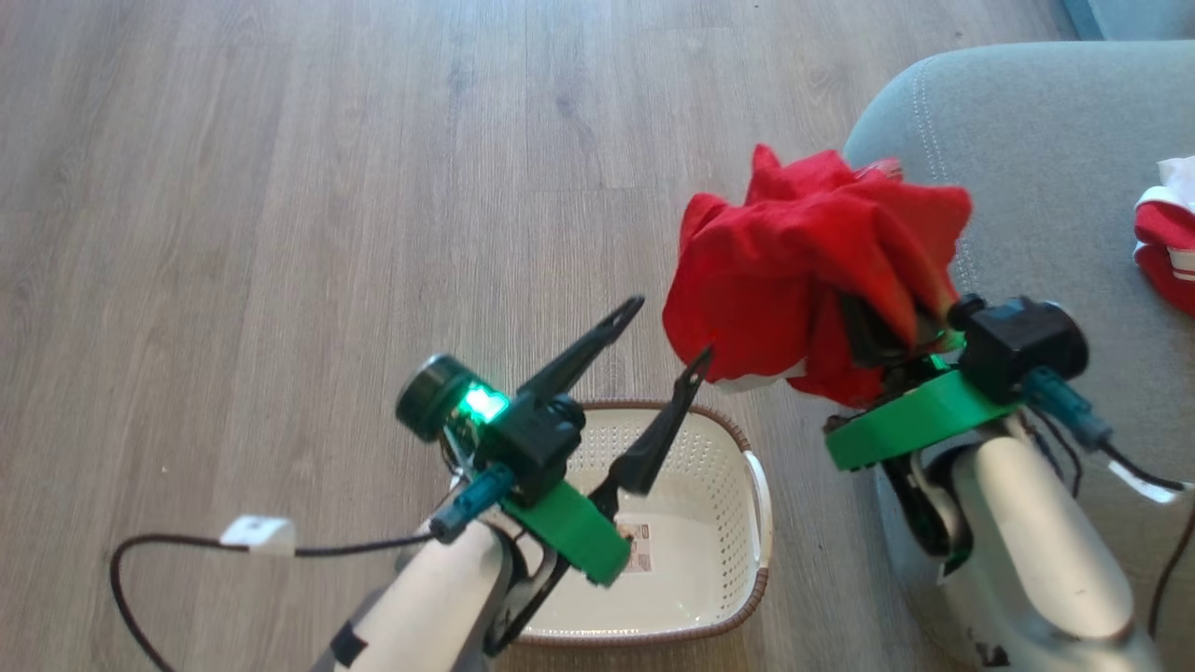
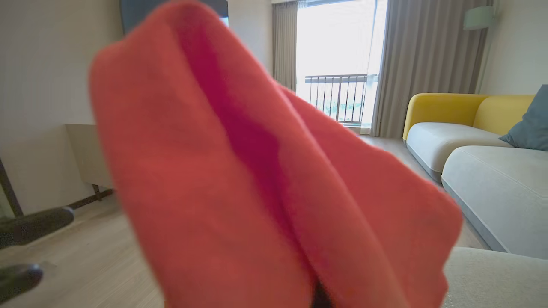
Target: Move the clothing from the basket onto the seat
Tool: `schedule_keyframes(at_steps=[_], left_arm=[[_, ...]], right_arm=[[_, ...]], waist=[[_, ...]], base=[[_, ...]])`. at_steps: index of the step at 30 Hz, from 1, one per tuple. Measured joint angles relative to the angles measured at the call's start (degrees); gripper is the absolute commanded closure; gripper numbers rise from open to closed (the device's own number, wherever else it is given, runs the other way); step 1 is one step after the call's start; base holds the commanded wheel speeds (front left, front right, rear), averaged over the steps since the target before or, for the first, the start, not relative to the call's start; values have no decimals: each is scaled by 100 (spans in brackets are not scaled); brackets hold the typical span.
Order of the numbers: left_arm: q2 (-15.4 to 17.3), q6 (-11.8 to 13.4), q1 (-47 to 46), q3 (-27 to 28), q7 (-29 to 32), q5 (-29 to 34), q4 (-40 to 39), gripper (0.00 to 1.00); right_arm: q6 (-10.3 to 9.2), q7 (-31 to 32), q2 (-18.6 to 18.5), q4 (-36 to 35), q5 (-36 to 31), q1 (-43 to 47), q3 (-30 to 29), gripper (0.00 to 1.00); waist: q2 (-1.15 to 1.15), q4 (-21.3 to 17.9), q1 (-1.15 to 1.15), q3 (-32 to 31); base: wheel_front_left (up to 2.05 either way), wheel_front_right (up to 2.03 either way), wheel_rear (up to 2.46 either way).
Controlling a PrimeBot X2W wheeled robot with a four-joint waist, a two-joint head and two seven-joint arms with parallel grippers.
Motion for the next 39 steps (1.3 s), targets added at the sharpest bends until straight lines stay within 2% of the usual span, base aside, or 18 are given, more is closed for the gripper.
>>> schedule_keyframes(at_steps=[13,19,31,39], left_arm=[[2,-200,564,131,0,343,372,0],[2,-205,724,238,0,352,448,0],[3,-245,823,321,0,350,487,0],[7,-246,821,299,0,369,436,0]], right_arm=[[0,0,7,-269,-171,520,-1497,100],[0,0,32,-280,-172,801,-1901,100],[0,0,149,-347,-174,910,-2058,100],[0,0,151,-443,-222,894,-2059,100]], waist=[[0,-44,0,-23],[0,-89,0,-26],[0,-319,0,8],[0,-802,0,90]], base=[[0,0,0],[0,0,0],[0,0,0],[0,0,0]])
